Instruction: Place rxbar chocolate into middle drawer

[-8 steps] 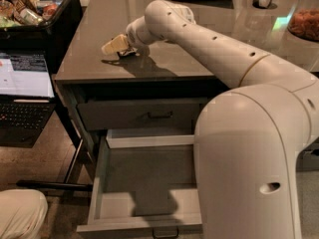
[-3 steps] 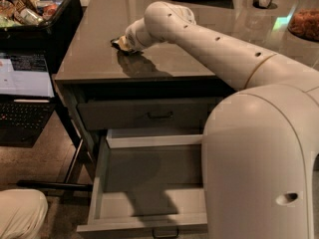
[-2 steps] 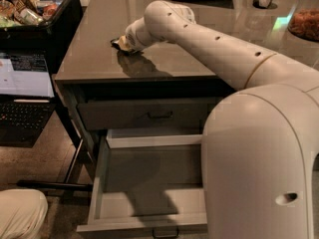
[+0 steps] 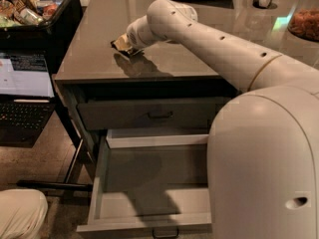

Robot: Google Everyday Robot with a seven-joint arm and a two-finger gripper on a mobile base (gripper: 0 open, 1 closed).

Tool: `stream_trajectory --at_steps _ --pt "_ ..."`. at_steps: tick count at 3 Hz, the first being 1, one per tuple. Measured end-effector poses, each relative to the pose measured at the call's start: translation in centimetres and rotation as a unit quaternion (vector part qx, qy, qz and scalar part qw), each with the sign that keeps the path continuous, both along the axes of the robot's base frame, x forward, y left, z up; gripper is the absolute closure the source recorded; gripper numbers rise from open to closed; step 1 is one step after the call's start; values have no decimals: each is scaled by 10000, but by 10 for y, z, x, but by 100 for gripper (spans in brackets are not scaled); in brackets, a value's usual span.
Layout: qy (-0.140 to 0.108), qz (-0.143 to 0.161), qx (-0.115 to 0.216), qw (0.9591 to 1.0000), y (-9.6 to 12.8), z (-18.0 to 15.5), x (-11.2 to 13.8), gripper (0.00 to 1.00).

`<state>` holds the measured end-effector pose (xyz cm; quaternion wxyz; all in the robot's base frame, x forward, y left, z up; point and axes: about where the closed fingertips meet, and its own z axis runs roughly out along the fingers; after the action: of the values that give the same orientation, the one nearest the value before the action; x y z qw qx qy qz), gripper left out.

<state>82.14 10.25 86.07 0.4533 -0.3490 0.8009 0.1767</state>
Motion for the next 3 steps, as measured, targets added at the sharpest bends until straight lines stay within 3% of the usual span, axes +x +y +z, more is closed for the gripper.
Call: stream_trajectory --at_steps 1,3 --pt "-147 56 95 9998 -2 12 -6 0" --pt "-66 52 94 9999 0 2 -2 0"
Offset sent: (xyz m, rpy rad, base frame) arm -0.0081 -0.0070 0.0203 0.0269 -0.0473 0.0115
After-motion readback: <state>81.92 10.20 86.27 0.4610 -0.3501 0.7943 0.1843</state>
